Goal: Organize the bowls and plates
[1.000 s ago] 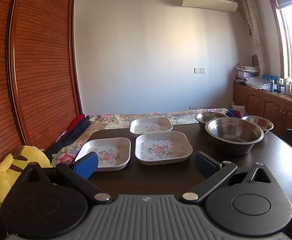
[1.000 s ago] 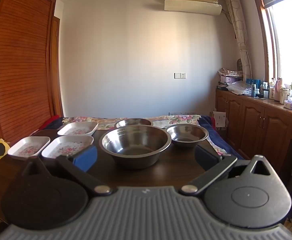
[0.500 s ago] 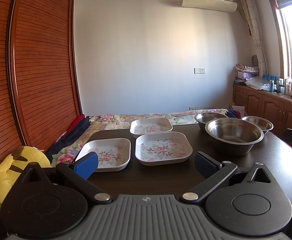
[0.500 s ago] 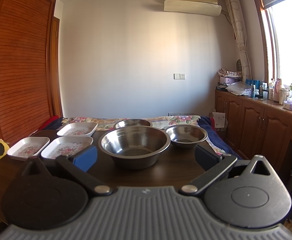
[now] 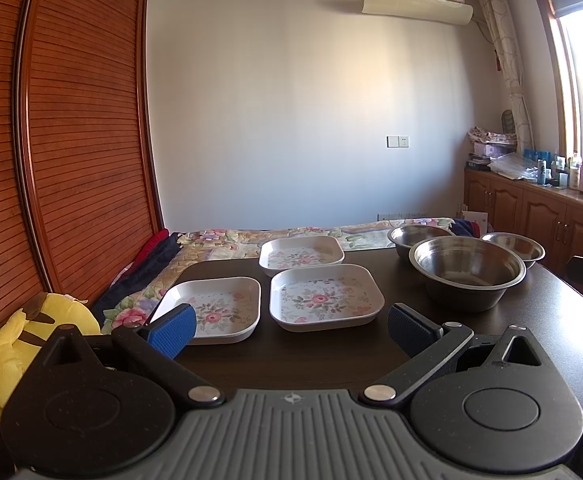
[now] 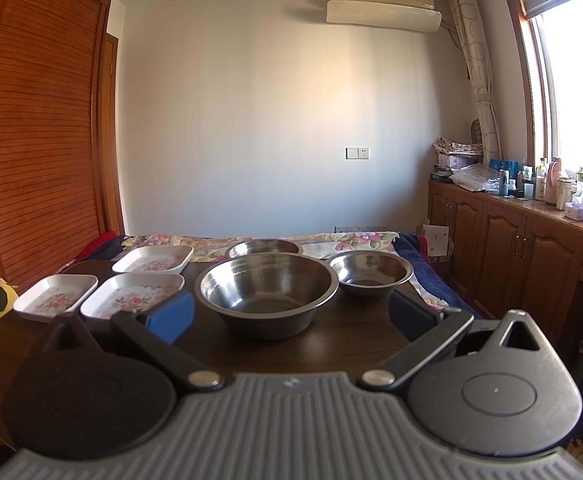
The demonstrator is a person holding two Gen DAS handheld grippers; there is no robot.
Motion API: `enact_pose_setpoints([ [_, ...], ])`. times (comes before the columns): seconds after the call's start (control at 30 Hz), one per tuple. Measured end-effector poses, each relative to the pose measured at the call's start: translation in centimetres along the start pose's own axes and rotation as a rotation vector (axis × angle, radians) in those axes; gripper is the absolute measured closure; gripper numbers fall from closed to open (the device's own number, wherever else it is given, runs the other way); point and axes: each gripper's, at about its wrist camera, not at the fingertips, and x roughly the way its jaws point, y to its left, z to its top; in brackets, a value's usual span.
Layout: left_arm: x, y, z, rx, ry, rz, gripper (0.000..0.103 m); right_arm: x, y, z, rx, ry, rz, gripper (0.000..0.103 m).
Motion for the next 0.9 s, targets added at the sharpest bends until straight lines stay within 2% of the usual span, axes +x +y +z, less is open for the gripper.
enact_pose_setpoints([
  [0.9, 0.01, 0.00, -0.03, 0.002, -0.001, 0.000, 0.000, -0.23, -0.37, 0.20, 0.000, -0.001, -0.001, 0.000],
])
